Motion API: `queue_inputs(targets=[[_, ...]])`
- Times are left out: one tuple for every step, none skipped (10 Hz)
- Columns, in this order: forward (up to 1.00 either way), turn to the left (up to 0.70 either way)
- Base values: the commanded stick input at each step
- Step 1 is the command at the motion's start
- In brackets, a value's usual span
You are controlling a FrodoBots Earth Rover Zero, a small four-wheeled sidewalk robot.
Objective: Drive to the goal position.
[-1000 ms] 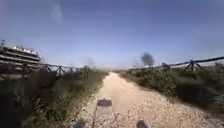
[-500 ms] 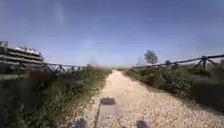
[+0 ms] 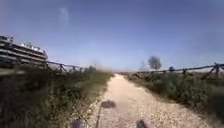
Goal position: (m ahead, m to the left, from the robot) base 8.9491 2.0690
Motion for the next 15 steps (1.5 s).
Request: queue_inputs(targets=[[0.7, 0.0], [0.7, 0.0], [0.7, 0.0], [0.7, 0.0], [0.7, 0.0], [0.7, 0.0], [0.7, 0.0], [0.7, 0.0], [0.7, 0.0], [0.7, 0.0], [0.7, 0.0], [0.7, 0.0], [0.7, 0.0], [0.7, 0.0], [0.7, 0.0]])
